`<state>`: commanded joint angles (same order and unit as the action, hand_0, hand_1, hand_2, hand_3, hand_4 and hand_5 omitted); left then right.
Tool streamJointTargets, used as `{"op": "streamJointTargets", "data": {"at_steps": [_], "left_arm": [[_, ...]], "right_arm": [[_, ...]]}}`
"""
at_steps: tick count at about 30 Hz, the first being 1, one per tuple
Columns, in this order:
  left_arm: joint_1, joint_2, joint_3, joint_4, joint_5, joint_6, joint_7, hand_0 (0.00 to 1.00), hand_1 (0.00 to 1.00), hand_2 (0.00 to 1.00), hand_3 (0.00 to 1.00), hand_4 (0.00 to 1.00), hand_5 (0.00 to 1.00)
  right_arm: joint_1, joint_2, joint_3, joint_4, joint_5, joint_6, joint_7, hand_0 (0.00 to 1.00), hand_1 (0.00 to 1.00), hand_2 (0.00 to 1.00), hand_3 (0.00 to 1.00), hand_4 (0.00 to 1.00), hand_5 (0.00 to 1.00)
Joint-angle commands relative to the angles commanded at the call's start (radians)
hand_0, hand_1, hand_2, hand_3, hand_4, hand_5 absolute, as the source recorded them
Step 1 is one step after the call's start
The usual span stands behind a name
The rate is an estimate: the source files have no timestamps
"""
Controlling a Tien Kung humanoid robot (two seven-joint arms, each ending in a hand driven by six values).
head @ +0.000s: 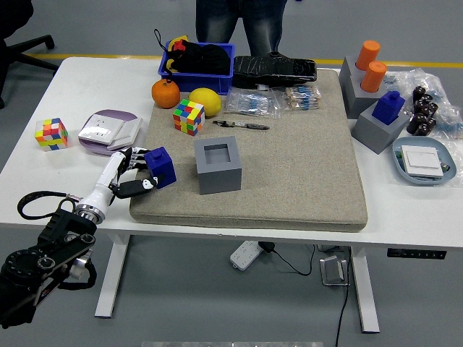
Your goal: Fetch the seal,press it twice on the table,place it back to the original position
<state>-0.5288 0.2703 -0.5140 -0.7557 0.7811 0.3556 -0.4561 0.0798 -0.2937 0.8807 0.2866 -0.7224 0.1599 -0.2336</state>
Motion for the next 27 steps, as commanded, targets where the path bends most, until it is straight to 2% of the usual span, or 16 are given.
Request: {"op": "streamJointTargets", "data": {"at_steps": [6,10,13,20,23,27], "left_arm": [[-0.056,0.04,-0.034,-0.047,0.035,-0.001,0.009,0.669,0.529,0.491,0.605,0.692,0.002],[-0.116,0.072,-0.051,-0.093,0.06,-0.011,0.022,0.669,0.529,0.491,0.605,0.692,0.002],[-0.159,0.085,-0.039,-0.133,0.067,-0.026,0.038,0.669,0.53,0.49,0.605,0.692,0.002],[-0.223,0.078,0.028,-0.189,0.076,-0.075,0.083,0.668,0.53,0.492,0.605,0.692,0.002],[-0.244,0.069,0.081,-0.193,0.074,-0.101,0.109,0.668,0.533,0.494,0.605,0.692,0.002],[-0.272,0.061,0.151,-0.186,0.059,-0.114,0.122,0.668,0.533,0.494,0.605,0.692,0.002]], "right_arm": [[0.003,-0.002,0.0,0.001,0.0,0.0,0.001,0.865,0.781,0.738,0.744,0.798,0.567],[0.006,-0.004,0.003,0.001,0.0,-0.001,0.001,0.865,0.781,0.738,0.744,0.798,0.567],[0.007,-0.006,0.003,0.0,0.002,-0.001,0.0,0.865,0.781,0.738,0.744,0.798,0.567],[0.01,-0.007,-0.001,0.0,0.005,-0.001,0.001,0.865,0.781,0.738,0.744,0.798,0.567],[0.013,-0.009,-0.005,0.001,0.007,-0.001,0.001,0.865,0.781,0.737,0.743,0.798,0.567],[0.014,-0.012,-0.01,-0.001,0.009,0.0,0.0,0.865,0.781,0.737,0.743,0.798,0.567]]}}
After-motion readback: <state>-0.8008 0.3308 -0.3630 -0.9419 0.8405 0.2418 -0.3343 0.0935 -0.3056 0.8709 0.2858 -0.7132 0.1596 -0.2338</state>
